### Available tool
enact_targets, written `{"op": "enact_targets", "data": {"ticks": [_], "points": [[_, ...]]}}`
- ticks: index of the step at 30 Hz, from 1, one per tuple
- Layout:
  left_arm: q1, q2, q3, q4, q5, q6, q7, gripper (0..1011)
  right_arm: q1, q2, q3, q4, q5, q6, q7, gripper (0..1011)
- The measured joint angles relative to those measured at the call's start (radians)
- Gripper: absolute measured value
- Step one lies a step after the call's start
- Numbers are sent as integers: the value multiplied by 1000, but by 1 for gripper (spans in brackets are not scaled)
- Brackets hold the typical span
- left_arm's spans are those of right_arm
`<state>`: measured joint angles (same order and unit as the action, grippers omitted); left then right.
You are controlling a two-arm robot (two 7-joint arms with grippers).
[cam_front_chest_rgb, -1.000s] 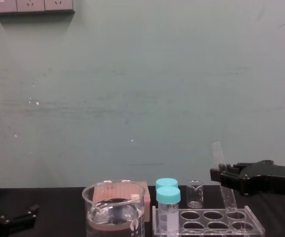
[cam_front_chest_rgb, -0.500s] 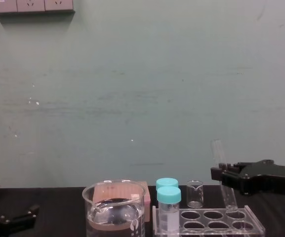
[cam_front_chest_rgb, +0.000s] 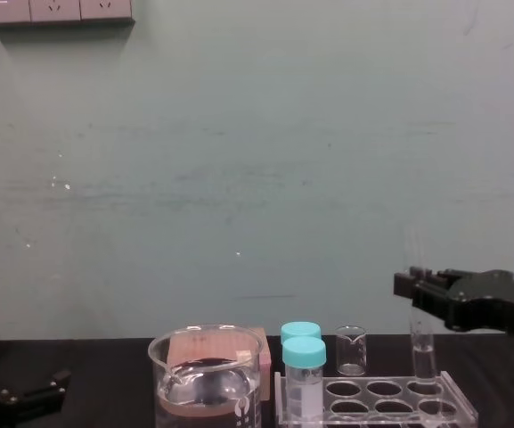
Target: Hold the test tube with one hand and immerse one end into the beaker, then return it to the test tube rack.
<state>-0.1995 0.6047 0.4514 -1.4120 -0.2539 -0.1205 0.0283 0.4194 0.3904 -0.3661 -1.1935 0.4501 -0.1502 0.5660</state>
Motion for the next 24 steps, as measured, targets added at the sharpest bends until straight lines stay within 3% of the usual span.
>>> {"op": "enact_targets", "data": {"ticks": [24], "points": [[0,0,0,0,0,0,0,1000,-5,7,91,-142,84,-62,19,225]]}}
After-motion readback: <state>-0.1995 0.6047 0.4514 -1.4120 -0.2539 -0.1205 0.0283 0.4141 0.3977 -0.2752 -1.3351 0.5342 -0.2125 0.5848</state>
